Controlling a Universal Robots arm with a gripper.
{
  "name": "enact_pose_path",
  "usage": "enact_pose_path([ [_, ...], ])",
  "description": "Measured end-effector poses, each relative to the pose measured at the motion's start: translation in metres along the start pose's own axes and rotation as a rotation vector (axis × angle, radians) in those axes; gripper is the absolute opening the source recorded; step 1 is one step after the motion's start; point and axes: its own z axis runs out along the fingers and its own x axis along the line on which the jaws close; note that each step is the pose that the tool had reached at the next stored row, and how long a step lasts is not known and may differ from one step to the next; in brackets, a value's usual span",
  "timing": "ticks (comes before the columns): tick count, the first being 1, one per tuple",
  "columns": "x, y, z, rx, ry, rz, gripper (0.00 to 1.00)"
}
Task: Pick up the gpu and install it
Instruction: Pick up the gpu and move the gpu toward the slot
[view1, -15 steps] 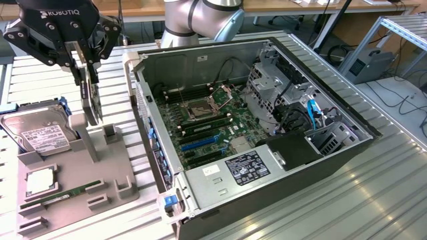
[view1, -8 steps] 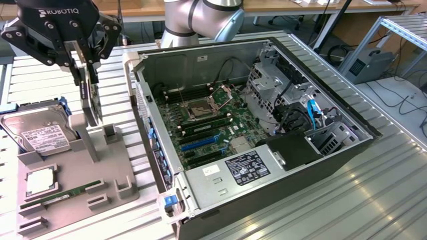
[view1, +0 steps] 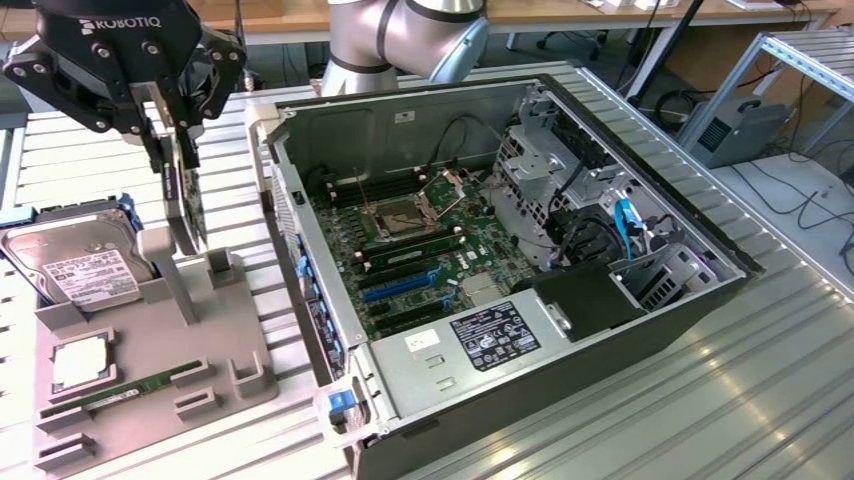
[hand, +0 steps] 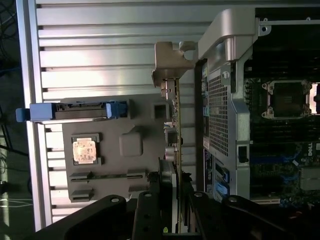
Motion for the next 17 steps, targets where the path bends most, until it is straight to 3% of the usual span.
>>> enact_pose_path([
  [17,-0.025,-0.0111,0.0007,0.0005,0.0201,0.000,0.27],
])
